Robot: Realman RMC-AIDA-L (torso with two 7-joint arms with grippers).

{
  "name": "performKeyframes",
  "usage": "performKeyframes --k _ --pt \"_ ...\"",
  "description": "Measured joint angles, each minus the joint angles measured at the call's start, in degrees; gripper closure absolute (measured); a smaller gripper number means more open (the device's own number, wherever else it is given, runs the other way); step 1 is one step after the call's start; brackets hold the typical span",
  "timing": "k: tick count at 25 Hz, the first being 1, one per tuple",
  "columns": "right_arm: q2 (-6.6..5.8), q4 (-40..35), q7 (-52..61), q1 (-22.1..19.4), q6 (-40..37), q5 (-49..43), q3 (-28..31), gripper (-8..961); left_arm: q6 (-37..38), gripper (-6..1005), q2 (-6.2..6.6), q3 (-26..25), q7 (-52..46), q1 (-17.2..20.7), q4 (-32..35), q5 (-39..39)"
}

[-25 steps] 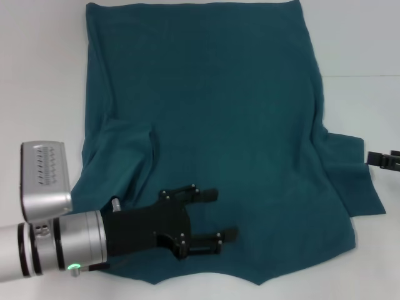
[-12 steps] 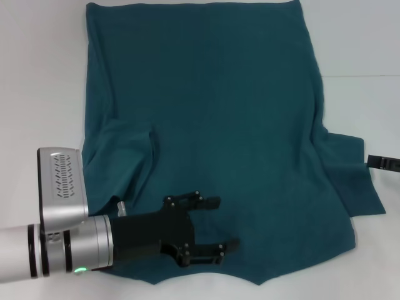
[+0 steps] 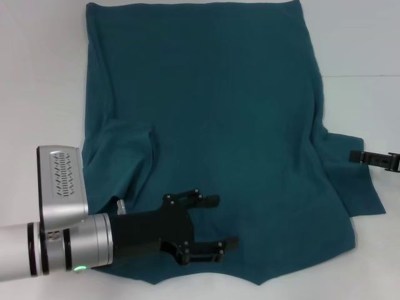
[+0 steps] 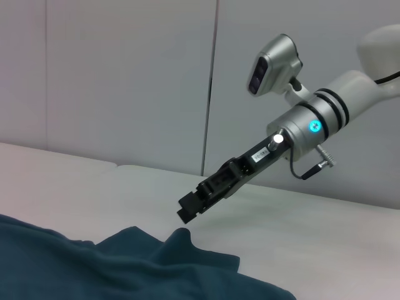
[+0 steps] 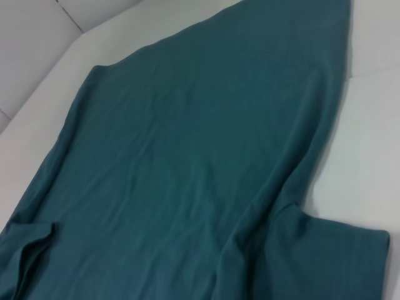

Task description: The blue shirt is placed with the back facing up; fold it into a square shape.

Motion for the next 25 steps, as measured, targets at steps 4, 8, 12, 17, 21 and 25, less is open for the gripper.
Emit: performKeyframes --k 4,8,12,17,21,25 --pt "0.03 1.58 -0.05 0.72 1.67 -0.34 -0.06 24 0.0 167 0.02 0.06 0.02 0.02 -0.22 0.0" --pt "0.23 2.23 -0.13 0.96 2.46 -0.55 -0.09 26 0.0 166 0.03 0.1 0.04 0.02 -0.32 0.0" --pt "0.34 3.63 -0.68 1.45 3.41 -0.56 -0.34 29 -0.05 167 0.03 0.11 0.04 0.02 -0.35 0.0" --pt "0.42 5.46 -1.5 2.03 4.68 -0.56 -1.37 32 -0.08 167 0.03 0.1 0.04 0.02 -0.36 0.05" --pt "0.5 5.6 -1.21 2.12 4.56 -0.42 -1.35 34 -0.08 167 0.07 -0.09 -0.05 0.02 -0.36 0.08" --pt "0.5 5.68 -0.89 1.69 4.48 1.09 -0.16 188 -0.09 168 0.11 -0.21 -0.14 0.03 -0.36 0.09"
